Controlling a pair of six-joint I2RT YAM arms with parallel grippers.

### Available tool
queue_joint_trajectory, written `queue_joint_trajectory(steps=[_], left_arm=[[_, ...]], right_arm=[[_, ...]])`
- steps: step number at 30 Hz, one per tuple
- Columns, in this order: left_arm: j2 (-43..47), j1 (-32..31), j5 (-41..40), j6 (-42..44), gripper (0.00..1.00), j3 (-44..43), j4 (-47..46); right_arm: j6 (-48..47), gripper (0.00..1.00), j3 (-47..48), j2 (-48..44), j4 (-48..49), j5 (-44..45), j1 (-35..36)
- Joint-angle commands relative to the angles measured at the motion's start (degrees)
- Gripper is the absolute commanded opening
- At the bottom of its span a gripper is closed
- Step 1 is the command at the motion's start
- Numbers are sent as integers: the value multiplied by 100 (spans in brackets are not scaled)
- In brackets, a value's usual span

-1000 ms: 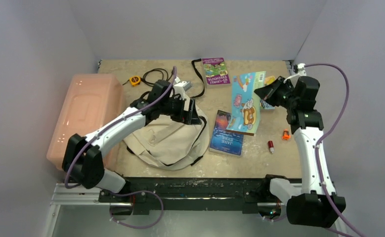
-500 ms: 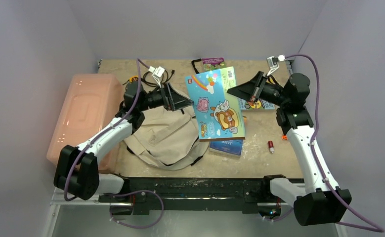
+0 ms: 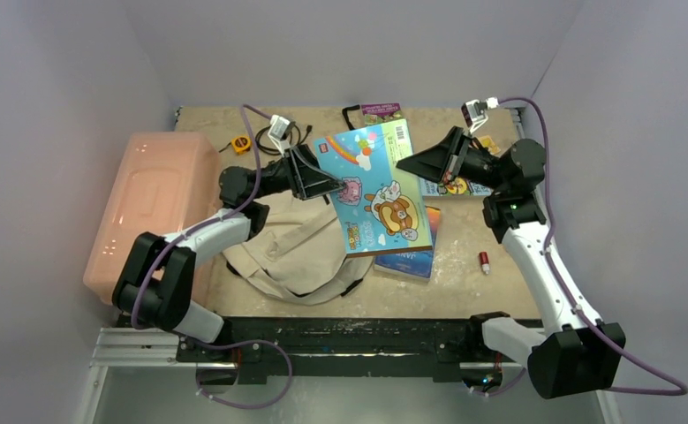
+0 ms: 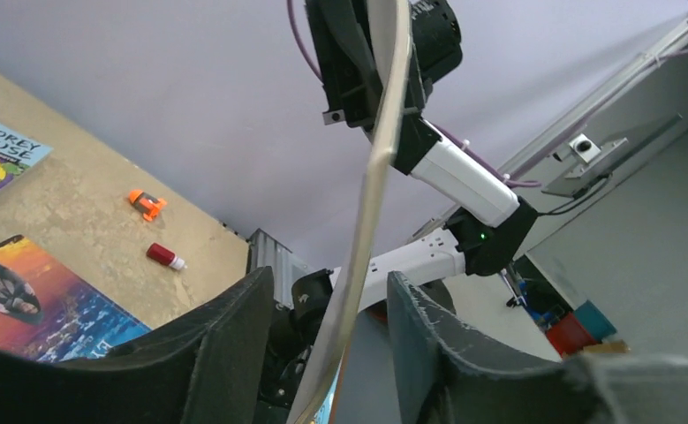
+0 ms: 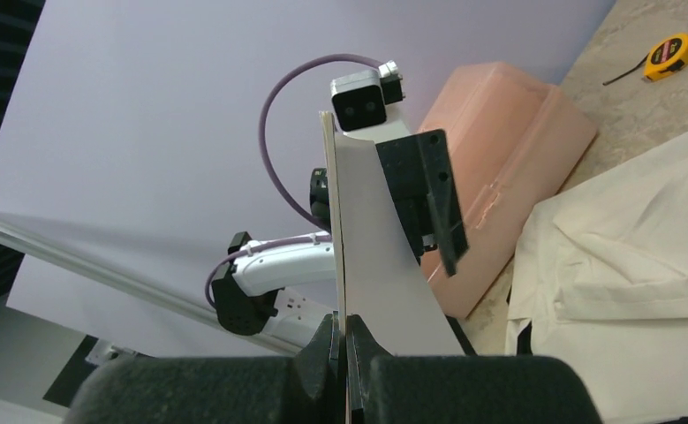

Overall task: Pack the student bag
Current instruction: Pick up the book from the center of the board.

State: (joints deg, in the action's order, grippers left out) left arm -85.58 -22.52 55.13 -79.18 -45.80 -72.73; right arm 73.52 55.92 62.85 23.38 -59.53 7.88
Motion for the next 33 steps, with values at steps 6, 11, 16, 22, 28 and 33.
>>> queue_joint_trajectory(steps=[6,11,16,22,28,33], left_arm=[[208,8,329,-138,0,-167,-491],[474,29,429,208,0,-184,97],[535,29,540,35,0,-231,-67],[425,29,826,-141,0,-371,-186],[449,14,1002,130,0,-419,266],[541,-76,1025,555,0,-431,875]], right_arm=[[-948,6,87,16,-521,-122,26],[-2643,57,141,-164,-1971,10,62],[-3443,87,-113,-194,-2092,-352,428],[-4337,91,-258,-297,-2077,-614,624],[-4089,83,-274,-332,-1353,-929,800],[-4051,59,-335,-383,-1335,-1026,924]])
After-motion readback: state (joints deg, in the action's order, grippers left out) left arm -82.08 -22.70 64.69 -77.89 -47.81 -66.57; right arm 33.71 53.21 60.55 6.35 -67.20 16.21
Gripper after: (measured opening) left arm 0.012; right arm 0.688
